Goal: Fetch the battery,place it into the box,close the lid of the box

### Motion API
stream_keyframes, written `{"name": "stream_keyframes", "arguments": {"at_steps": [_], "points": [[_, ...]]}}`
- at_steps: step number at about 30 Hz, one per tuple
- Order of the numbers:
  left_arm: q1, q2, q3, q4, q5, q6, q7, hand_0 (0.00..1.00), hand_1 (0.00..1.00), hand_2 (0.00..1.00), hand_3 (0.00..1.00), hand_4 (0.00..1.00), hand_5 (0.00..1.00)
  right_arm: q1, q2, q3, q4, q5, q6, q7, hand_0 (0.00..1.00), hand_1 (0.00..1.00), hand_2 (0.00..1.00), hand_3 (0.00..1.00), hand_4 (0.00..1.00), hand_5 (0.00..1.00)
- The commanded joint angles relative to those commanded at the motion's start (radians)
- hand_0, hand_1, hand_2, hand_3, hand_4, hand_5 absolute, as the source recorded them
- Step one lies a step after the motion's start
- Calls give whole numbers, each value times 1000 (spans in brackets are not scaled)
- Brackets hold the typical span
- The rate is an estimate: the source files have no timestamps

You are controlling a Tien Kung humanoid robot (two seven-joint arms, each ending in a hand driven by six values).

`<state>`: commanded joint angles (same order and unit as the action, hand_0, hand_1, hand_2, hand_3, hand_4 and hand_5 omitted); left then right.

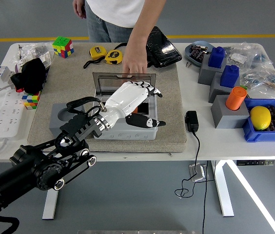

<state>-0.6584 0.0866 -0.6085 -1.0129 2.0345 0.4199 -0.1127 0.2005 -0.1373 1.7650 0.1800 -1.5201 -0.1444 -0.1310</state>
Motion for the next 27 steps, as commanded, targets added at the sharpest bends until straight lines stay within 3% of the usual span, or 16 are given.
{"name": "stream_keyframes", "arguments": {"at_steps": [1, 6, 7, 11, 19, 27], "points": [[1, 0, -6, -5, -7, 4, -5, 998, 998, 998, 974, 998, 834, 0, 0, -2, 0, 3, 0, 0, 850, 825, 788, 814, 998, 998], [5, -1, -27, -16, -22, 10, -15, 998, 998, 998, 974, 998, 834, -1, -1, -8, 0, 7, 1, 1, 850, 825, 788, 814, 998, 998], [6, -1, -31, -17, -21, 9, -15, 998, 998, 998, 998, 998, 917, -1, -1, -9, 0, 8, 1, 2, 847, 824, 788, 811, 998, 998], [19, 2, -53, -35, -11, 0, -4, 998, 998, 998, 998, 998, 917, -4, -1, -5, 0, 6, 0, 1, 847, 824, 788, 811, 998, 998], [61, 16, -125, -120, 4, -27, 23, 998, 998, 998, 998, 998, 996, -11, -1, -3, 0, 3, 0, 0, 847, 823, 786, 811, 998, 998], [83, 31, -166, -228, 37, -40, 54, 998, 998, 998, 989, 998, 998, -15, -2, -4, 0, 6, 0, 0, 846, 821, 783, 810, 998, 998]]}}
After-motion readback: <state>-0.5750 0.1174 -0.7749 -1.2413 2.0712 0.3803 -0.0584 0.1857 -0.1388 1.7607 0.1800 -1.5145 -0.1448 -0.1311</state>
